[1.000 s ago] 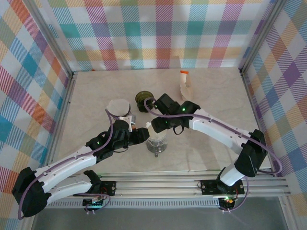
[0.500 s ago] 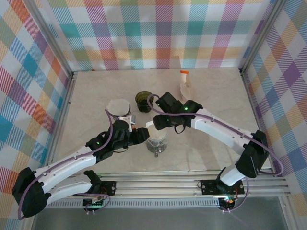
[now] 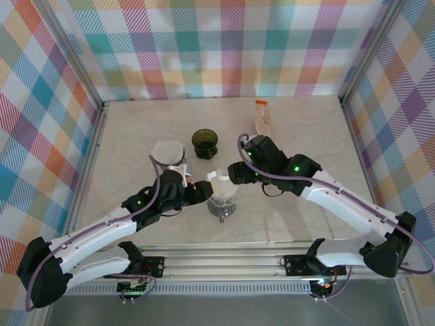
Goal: Place the coffee filter in the dripper
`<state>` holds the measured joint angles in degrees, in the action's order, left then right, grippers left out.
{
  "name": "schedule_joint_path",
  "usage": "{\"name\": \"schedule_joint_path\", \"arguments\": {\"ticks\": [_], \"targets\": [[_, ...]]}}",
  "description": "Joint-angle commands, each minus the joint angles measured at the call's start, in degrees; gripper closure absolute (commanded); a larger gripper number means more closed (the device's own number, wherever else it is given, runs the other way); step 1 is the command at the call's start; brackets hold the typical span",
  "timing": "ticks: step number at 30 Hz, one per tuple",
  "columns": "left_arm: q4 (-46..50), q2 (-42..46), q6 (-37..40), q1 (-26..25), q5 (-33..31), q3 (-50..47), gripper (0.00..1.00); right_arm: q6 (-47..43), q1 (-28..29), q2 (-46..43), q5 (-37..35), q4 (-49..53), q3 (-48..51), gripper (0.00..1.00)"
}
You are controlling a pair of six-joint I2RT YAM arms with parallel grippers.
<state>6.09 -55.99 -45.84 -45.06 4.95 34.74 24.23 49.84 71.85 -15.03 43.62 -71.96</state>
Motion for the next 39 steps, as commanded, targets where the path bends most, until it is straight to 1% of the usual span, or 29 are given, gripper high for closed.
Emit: {"name": "schedule_joint_path", "arguments": {"ticks": [1, 15, 22, 24, 28, 32, 35, 36, 39], "targets": [[1.9, 1.7, -0.1, 0.5, -0.2, 2.2, 0.36, 2.2, 0.2, -1.4, -1.1, -1.2, 1.7, 0.24], [4.3, 4.6, -0.7, 0.5, 0.2, 4.1, 0.25, 3.1, 0.2, -5.4, -2.0, 0.4, 3.2, 0.23], [9.3, 11.2, 1.1, 0.5, -2.0, 5.8, 0.18, 4.3, 0.2, -10.9, -2.2, 1.1, 7.0, 0.23], [12.9, 13.5, 1.8, 0.5, -3.4, 5.4, 0.16, 4.8, 0.2, -12.5, -1.7, 1.4, 8.7, 0.23], [16.5, 18.6, 3.2, 0.6, -5.8, 2.8, 0.13, 5.9, 0.2, -16.2, -0.2, 0.5, 13.9, 0.24], [17.9, 22.8, 3.9, 0.3, -5.4, -2.5, 0.12, 7.8, 0.2, -19.6, -0.6, 0.2, 19.5, 0.24], [17.9, 23.0, 4.2, -1.2, -5.0, -5.9, 0.14, 9.1, 0.2, -21.2, 0.2, -0.6, 23.3, 0.24], [17.6, 22.7, 4.2, -2.6, -5.6, -6.8, 0.15, 9.5, 0.2, -21.6, 0.4, -1.1, 24.6, 0.24], [17.6, 21.9, 3.8, -8.4, -10.9, -8.6, 0.16, 11.0, 0.2, -22.9, 0.7, -2.3, 28.1, 0.24]]}}
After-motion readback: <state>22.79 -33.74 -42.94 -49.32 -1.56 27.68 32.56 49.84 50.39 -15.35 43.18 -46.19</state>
